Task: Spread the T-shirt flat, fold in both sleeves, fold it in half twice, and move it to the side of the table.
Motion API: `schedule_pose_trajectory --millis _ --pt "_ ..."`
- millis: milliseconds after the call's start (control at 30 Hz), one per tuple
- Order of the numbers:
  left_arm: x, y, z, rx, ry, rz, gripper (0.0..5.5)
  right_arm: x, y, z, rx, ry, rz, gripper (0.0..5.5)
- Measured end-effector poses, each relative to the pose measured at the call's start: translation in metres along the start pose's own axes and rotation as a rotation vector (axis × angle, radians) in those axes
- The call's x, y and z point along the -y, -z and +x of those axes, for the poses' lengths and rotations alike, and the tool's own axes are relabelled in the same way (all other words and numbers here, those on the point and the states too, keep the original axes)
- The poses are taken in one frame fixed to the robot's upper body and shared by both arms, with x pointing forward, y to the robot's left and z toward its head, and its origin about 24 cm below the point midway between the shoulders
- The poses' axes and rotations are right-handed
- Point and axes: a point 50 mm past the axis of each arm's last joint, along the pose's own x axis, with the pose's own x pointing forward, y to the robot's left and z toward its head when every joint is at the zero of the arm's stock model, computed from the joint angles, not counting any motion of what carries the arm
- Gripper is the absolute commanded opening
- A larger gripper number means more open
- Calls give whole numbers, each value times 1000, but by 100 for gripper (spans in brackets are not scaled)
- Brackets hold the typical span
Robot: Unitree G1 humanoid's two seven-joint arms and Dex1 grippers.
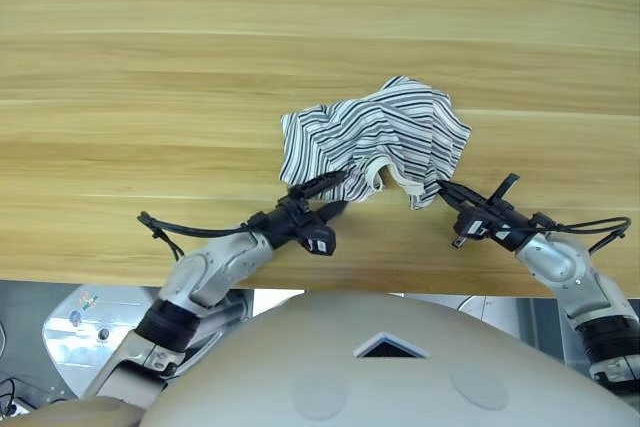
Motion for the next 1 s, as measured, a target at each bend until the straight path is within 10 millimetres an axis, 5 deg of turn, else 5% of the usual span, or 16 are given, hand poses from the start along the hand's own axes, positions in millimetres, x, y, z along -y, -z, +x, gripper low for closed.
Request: schedule_pose_trajectory --millis 567,1000 --pt "-1 8 5 -105 -43 27 345 -4 -7 9 36 19 18 4" --pt "-1 10 4 -107 -24 59 161 -5 -7 10 34 20 23 0"
